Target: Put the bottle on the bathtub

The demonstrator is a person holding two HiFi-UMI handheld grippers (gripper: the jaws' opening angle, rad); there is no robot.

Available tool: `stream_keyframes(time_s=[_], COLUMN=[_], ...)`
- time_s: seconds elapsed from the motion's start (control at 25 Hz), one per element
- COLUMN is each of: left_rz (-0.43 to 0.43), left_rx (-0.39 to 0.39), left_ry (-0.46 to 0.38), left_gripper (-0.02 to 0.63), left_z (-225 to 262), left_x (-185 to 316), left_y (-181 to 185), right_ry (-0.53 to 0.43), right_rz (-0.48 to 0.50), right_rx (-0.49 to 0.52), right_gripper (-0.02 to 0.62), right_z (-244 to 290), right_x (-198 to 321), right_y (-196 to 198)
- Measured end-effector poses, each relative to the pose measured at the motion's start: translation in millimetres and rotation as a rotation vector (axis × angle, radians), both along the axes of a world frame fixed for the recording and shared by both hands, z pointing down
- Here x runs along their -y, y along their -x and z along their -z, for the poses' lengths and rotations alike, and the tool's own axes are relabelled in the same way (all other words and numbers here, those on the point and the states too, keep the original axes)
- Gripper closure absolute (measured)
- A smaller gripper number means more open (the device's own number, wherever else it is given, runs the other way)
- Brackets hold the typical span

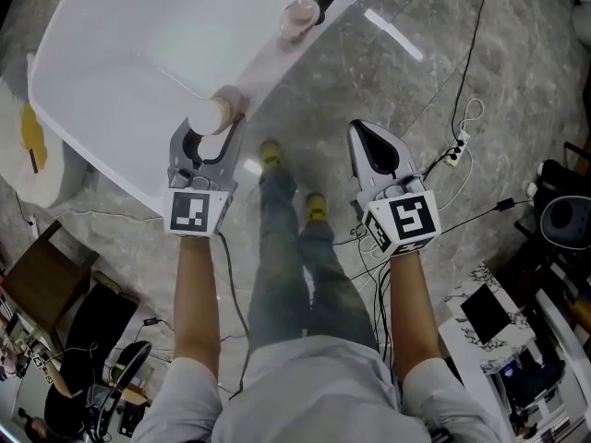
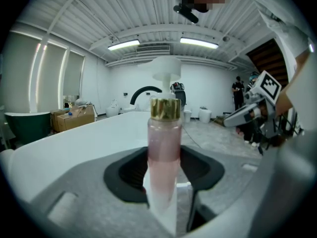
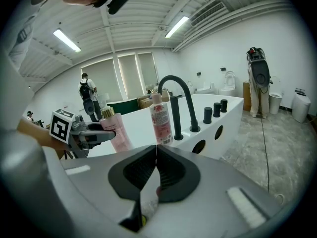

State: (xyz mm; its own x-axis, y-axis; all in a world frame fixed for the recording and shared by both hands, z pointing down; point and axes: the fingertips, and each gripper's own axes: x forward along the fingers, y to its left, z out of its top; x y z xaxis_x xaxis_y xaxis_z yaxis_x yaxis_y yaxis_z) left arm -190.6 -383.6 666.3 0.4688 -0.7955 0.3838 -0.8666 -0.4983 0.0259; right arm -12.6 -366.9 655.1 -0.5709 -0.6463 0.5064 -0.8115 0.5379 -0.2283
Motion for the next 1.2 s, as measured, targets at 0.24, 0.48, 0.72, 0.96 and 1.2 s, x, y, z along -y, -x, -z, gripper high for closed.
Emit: stream_keyframes(time_s=[0.24, 0.48, 0.72, 0.96, 1.2], left_rz=[0.005, 0.034, 0.065, 0.109, 0.123], left_rx=[-0.016, -0.087, -0.070, -0.065, -0.052], left_ry=[0.011, 0.017, 0.036, 0.034, -0.002], left_gripper=[0.374, 0.331, 0.319, 0.327, 0.351], left_z=[0.9, 10.8, 27.3, 72.0, 126.9], left_x=[-3.6, -8.5, -29.9, -60.0, -93.8], left_y=[0.6, 3.3, 7.7, 4.1, -1.7], right_ry=[-0.007, -0.017, -0.034, -0.087, -0.121], right_rz=[0.002, 0.000, -0.014, -0.028, -0.058], right_rx=[0.002, -0.003, -0.014, 0.009, 0.042], right_gripper=[0.592, 0.592, 0.592, 0.592, 0.592], right_z=[4.9, 17.1, 49.3, 104.3, 154.2], right_x=[-3.3, -4.9, -9.8, -23.1, -54.6], right_y=[0.2, -1.1, -2.3, -11.8, -20.0])
